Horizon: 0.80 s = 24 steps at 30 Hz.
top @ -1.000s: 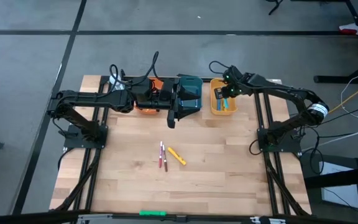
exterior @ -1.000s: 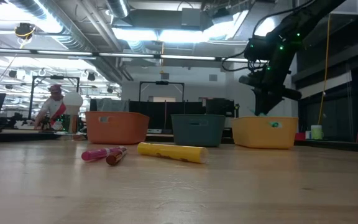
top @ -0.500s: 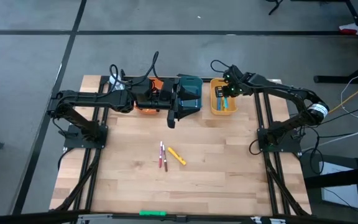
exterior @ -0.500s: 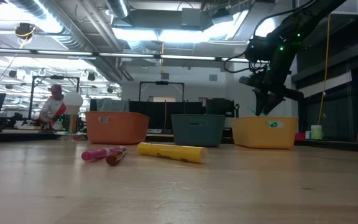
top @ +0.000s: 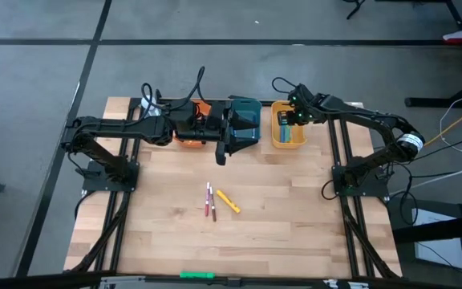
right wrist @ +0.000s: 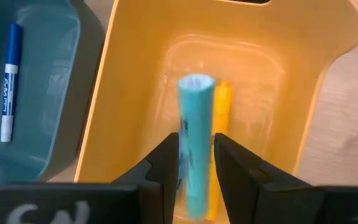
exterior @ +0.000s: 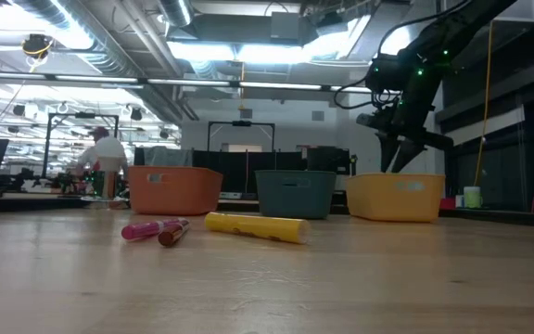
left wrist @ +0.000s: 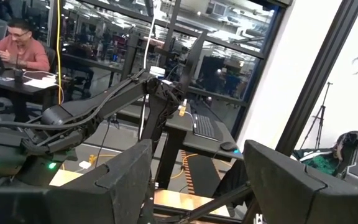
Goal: Pick & Place Markers
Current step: Put the light blue highlighter pen into the yellow bin, then put the yellow highlighter pen into the yellow bin
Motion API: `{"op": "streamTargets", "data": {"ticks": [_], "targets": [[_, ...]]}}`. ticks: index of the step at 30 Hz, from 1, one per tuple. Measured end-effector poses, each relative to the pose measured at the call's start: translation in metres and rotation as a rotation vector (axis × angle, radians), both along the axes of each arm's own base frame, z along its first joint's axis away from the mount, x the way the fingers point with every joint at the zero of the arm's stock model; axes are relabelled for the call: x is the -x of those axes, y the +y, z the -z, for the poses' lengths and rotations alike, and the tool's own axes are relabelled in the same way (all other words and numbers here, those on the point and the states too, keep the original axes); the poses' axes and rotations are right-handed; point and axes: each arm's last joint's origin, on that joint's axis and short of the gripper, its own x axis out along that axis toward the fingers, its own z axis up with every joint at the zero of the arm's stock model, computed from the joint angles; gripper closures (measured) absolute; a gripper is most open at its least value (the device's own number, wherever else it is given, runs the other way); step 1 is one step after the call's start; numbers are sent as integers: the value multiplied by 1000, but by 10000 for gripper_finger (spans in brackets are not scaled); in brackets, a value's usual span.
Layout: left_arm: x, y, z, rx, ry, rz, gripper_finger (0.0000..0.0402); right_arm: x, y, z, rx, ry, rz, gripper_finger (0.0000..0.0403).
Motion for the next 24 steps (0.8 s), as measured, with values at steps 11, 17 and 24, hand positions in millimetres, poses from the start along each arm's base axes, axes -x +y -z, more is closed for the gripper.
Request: {"op": "streamTargets", "data": {"ticks": [11,17,24], "targets": [[0,0,0,0,0,0,151,1,1,1,-8,8,0,299],[0,0,0,0,0,0,151,1,1,1,-8,8,0,299],[0,0,0,0,0,0,151,1,1,0,0,16,-20,299]]}}
